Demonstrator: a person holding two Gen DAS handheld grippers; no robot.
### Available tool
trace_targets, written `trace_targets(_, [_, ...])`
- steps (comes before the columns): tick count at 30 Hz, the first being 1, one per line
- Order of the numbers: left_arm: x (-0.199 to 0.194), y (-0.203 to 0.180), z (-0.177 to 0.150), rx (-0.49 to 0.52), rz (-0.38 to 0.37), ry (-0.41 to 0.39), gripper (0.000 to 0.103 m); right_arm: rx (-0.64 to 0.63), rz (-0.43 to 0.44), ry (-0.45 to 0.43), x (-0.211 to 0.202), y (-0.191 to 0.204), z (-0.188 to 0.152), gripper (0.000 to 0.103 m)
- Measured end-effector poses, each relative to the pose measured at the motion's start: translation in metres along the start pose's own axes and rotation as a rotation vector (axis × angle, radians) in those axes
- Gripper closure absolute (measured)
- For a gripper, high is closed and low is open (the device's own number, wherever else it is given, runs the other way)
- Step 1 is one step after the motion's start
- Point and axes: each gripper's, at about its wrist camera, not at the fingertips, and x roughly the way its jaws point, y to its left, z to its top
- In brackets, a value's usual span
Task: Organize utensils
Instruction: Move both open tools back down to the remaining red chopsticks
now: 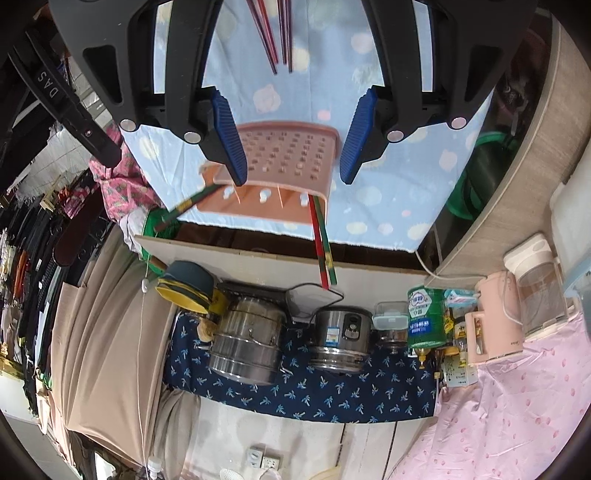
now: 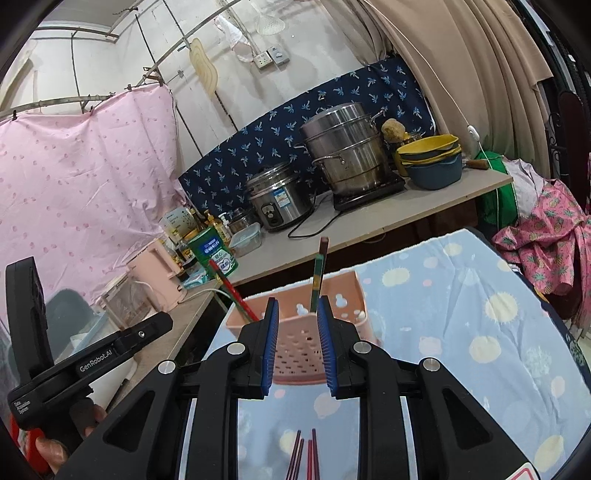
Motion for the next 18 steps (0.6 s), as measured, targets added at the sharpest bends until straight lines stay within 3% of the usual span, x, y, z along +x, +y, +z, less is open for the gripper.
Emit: trace_targets(18, [-0.019,0.021,-0.150,0.004,0.014,0.231,0.053,-0.047,-0.072,0.267,-0.064,-0.016,-0.145,0.081])
